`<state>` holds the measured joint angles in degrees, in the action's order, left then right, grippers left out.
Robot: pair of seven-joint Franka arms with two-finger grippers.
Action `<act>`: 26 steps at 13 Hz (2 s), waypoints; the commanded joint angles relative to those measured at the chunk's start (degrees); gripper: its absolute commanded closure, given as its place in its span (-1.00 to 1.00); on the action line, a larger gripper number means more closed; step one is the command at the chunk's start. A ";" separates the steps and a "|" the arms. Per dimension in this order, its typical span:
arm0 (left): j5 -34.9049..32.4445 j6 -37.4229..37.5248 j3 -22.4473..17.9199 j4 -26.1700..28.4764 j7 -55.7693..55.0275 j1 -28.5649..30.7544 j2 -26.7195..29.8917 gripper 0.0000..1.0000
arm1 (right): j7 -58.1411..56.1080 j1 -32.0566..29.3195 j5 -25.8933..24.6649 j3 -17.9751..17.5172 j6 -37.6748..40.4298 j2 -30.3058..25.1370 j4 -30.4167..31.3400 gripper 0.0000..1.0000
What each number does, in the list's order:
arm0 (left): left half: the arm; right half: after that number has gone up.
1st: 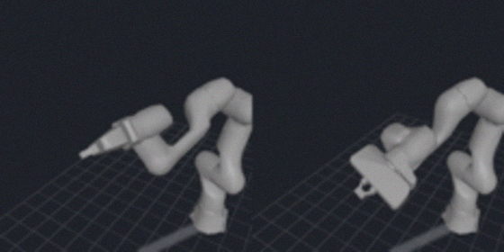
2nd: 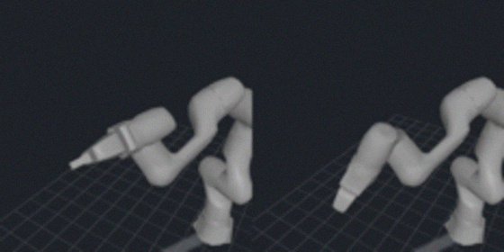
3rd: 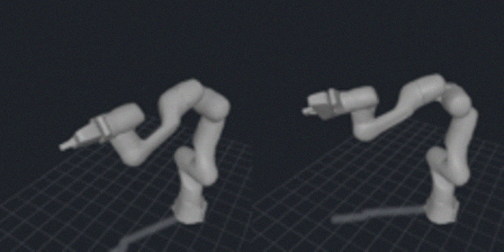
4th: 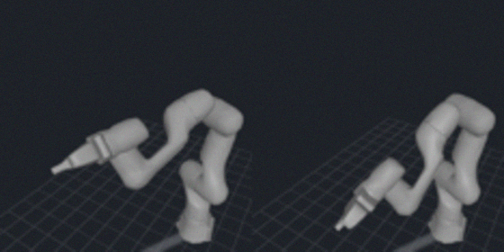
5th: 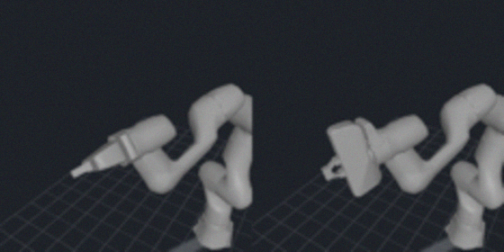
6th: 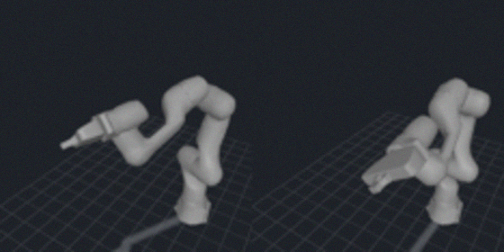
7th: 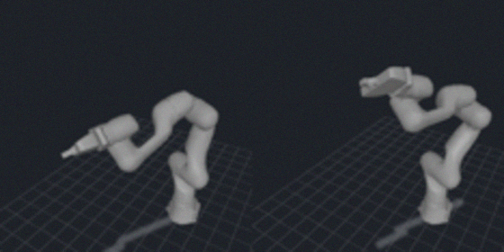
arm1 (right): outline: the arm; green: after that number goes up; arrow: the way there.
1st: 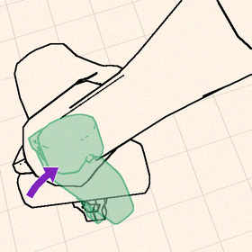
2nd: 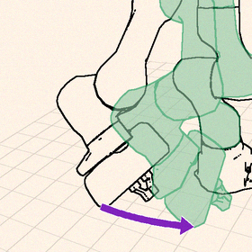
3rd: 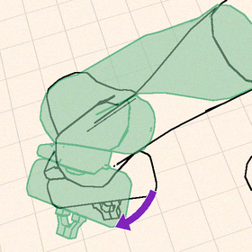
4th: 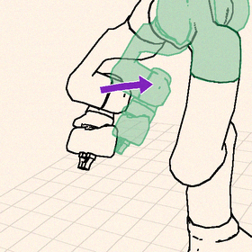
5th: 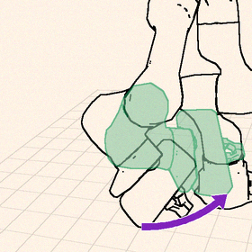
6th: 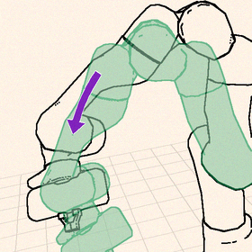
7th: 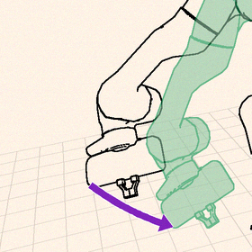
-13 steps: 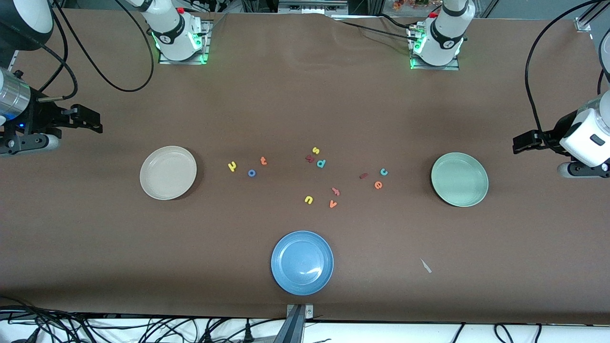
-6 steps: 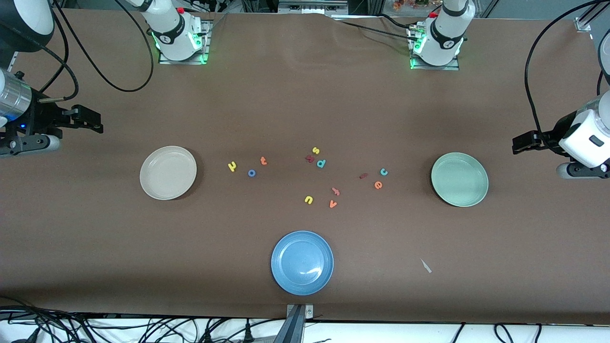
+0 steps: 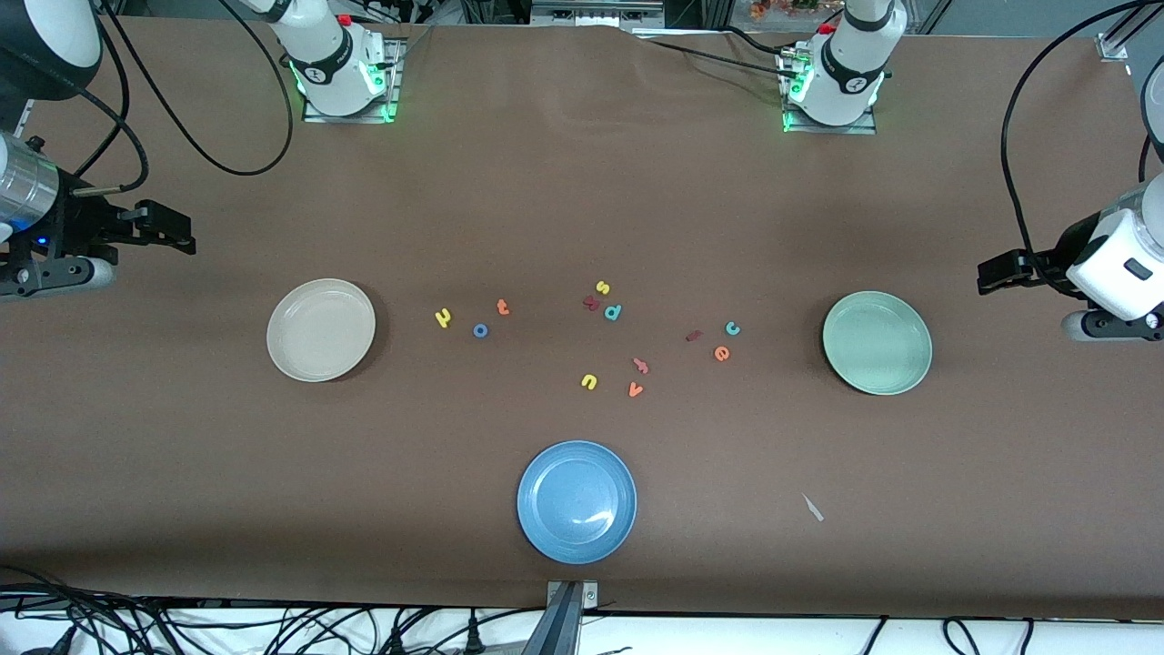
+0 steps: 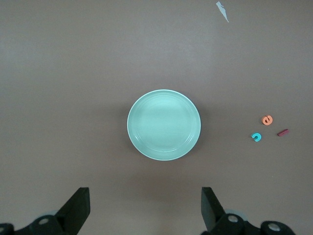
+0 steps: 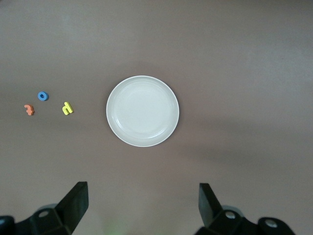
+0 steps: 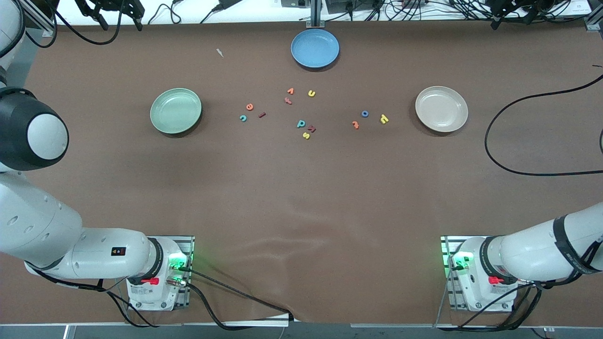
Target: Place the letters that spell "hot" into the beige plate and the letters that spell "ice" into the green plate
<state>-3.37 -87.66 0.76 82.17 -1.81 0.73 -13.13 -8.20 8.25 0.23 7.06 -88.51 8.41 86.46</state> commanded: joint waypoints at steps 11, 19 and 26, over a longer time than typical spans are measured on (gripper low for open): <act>1.70 -0.06 -0.15 0.01 -0.29 -0.20 0.21 -1.00 | -1.64 -0.43 0.30 0.06 0.27 -0.24 0.46 -1.00; 1.79 -0.15 -0.23 0.01 -0.47 -1.26 -0.23 -1.00 | -1.64 -0.43 0.30 0.15 0.62 -0.33 0.55 -1.00; 1.70 -0.15 -0.23 0.01 0.06 -1.17 -0.23 -1.00 | -1.55 -0.43 0.91 0.06 -0.09 -0.33 0.55 -1.00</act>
<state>-3.36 -87.66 0.90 82.17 -1.88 -0.36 -13.43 -8.91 8.15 0.29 7.24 -88.55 8.46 86.82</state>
